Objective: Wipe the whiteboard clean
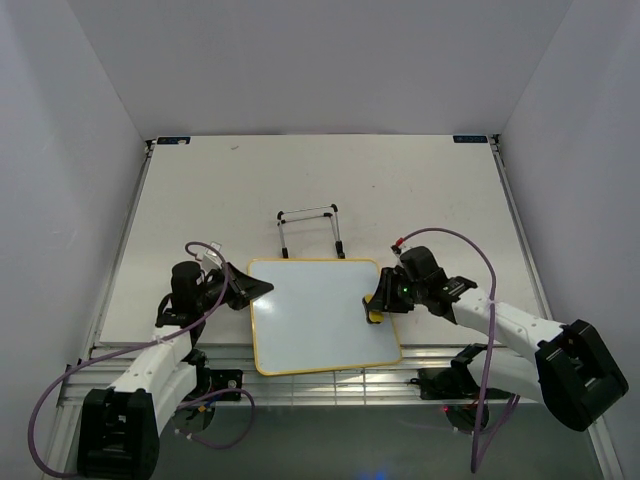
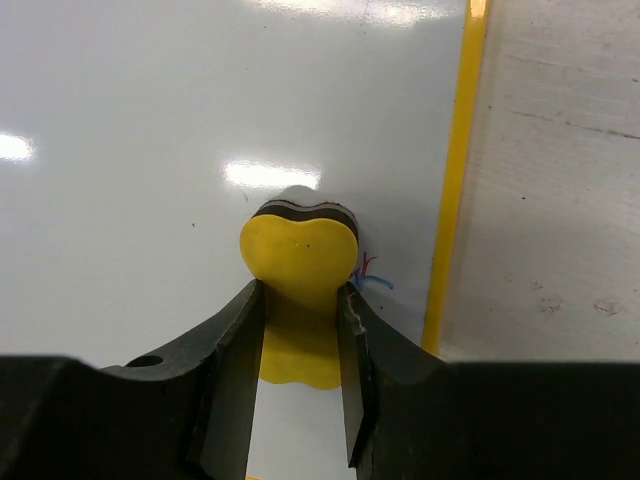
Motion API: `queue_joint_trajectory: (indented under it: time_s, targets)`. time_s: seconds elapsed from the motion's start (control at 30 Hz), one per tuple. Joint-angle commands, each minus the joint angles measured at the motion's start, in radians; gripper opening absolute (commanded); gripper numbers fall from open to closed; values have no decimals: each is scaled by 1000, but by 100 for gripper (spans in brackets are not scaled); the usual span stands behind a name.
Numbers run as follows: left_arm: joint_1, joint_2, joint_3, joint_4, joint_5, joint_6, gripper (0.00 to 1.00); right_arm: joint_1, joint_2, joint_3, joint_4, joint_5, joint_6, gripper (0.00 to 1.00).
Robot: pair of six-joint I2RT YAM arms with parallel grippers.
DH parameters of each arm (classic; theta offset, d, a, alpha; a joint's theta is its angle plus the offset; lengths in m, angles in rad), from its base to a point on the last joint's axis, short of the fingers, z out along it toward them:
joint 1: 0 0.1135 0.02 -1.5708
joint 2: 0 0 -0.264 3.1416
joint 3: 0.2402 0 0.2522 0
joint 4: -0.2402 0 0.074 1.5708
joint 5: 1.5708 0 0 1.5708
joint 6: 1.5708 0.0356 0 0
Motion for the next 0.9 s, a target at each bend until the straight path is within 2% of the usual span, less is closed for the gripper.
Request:
queue_joint_trajectory:
  time_s: [0.0, 0.2, 0.33, 0.57, 0.87]
  targets:
    - [2, -9, 14, -177, -158, 81, 0, -28, 99, -50, -265, 4, -81, 11]
    - [2, -19, 8, -188, -161, 84, 0, -80, 113, -29, -299, 63, -55, 11]
    - [2, 6, 5, -164, -150, 87, 0, -82, 167, 3, -345, 101, -54, 11]
    - [2, 25, -7, -136, -144, 76, 0, -82, 154, 31, -386, 145, -47, 11]
    - [2, 30, -9, -108, -139, 79, 0, -82, 116, 37, -357, 103, -87, 11]
